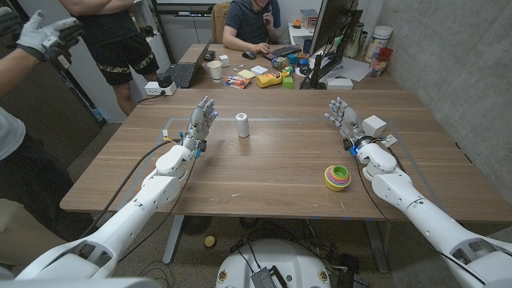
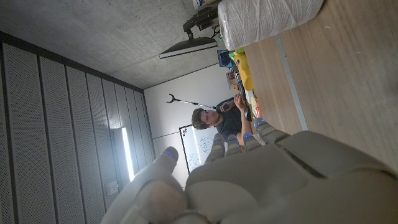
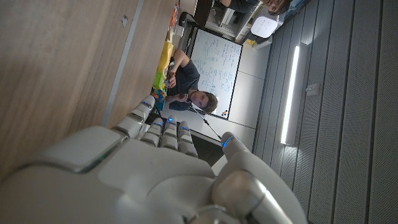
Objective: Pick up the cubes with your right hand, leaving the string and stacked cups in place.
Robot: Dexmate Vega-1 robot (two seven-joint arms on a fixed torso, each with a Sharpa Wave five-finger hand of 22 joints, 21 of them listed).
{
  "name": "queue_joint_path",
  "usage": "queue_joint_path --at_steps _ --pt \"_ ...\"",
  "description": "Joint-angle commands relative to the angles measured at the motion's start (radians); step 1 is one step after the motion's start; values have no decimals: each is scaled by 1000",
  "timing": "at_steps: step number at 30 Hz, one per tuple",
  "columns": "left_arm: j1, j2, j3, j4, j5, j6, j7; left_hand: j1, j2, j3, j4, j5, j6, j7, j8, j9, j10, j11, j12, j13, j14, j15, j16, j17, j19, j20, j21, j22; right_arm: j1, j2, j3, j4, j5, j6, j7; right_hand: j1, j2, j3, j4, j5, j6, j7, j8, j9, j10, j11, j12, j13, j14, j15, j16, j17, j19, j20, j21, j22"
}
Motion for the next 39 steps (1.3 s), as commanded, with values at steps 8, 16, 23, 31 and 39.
queue_joint_path --at_steps 8,16,23,31,39 --pt "21 -83 -103 5 87 40 -62 0 72 0 0 5 -2 6 6 2 -4 0 7 2 -49 0 4 3 -9 7 4 3 19 -2 -7 22 -30 41 21 17 18 11 -20 5 23 -1 12 2 22 1 9 5 46 16 15 -2 48 32 17 1" --pt "19 -108 -132 18 113 43 -84 0 72 -3 0 6 1 5 7 2 -3 0 7 2 -49 -1 4 3 -7 3 4 3 46 -4 -15 43 -75 90 29 40 13 15 -45 3 54 -23 20 2 27 2 9 5 55 18 13 -3 55 41 15 1" --pt "11 -126 -149 35 130 42 -104 0 72 -5 0 6 3 6 7 2 -3 0 7 2 -49 -1 4 3 -7 3 4 3 73 -13 -13 49 -105 114 25 73 -19 5 -93 -7 147 0 44 7 66 9 20 6 81 22 14 -3 70 56 13 1" --pt "-5 -145 -163 61 146 43 -120 0 72 -8 0 7 3 5 7 2 -2 0 7 2 -49 -1 4 2 -7 3 4 3 99 -63 -23 25 -276 129 -98 95 -54 -10 -133 -14 188 -33 47 10 117 -6 31 9 116 24 18 -2 102 75 17 1" --pt "-23 -161 -173 88 162 45 -132 1 72 -10 -1 7 3 5 7 2 -2 0 7 2 -49 -2 4 2 -7 3 4 2 114 -88 -24 13 -323 136 -112 113 -75 -18 -157 -14 199 -43 43 11 132 -16 30 11 142 15 22 -1 141 85 25 1"
